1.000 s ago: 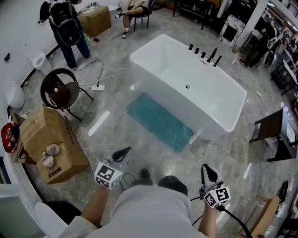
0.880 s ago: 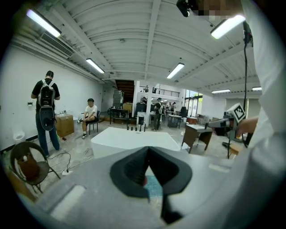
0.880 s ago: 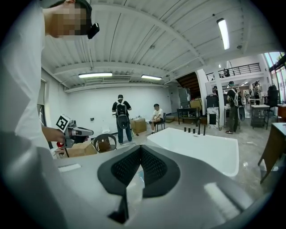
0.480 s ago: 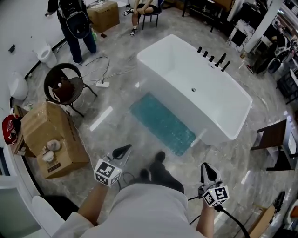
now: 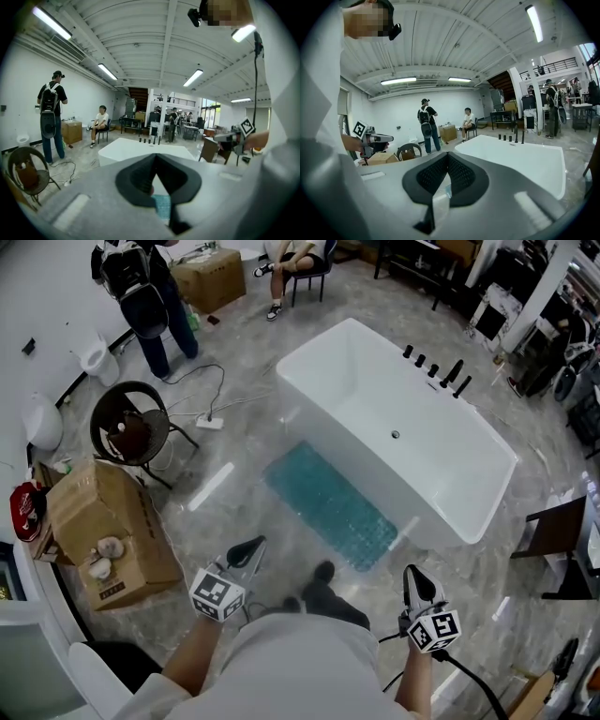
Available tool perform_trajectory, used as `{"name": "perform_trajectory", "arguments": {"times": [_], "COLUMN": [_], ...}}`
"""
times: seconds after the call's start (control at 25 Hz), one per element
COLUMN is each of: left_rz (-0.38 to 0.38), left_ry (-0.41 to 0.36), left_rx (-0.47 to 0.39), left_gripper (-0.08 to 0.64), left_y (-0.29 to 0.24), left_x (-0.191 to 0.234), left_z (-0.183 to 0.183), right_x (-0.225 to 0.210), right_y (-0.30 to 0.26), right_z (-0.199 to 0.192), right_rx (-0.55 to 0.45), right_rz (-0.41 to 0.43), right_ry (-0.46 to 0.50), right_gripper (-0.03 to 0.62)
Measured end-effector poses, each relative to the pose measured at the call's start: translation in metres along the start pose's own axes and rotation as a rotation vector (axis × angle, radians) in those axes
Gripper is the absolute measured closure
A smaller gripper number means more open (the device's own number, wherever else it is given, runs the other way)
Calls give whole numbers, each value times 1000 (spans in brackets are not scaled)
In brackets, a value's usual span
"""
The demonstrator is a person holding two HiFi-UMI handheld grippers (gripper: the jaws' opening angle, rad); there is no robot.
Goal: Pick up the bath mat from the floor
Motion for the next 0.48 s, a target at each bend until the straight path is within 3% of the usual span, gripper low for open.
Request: {"name": "perform_trajectory", "arguments": {"times": [0.48], "left_rz": [-14], "left_ry": [-22], "left_rx": [44], "left_gripper": [558], "left_y": [-109], "left_x": [21], "left_z": [27], "right_x": [-80], "right_y": [-59], "right_z": [17], "right_rx": [45], "right_rz": [22], "right_ry": [13], "right_gripper": [588]}}
Point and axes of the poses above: the fingertips, and each gripper's own axes: y backward along the fingers, x to its left, z out of its top, the point moved 6 cm from there along y, backward along the fingers
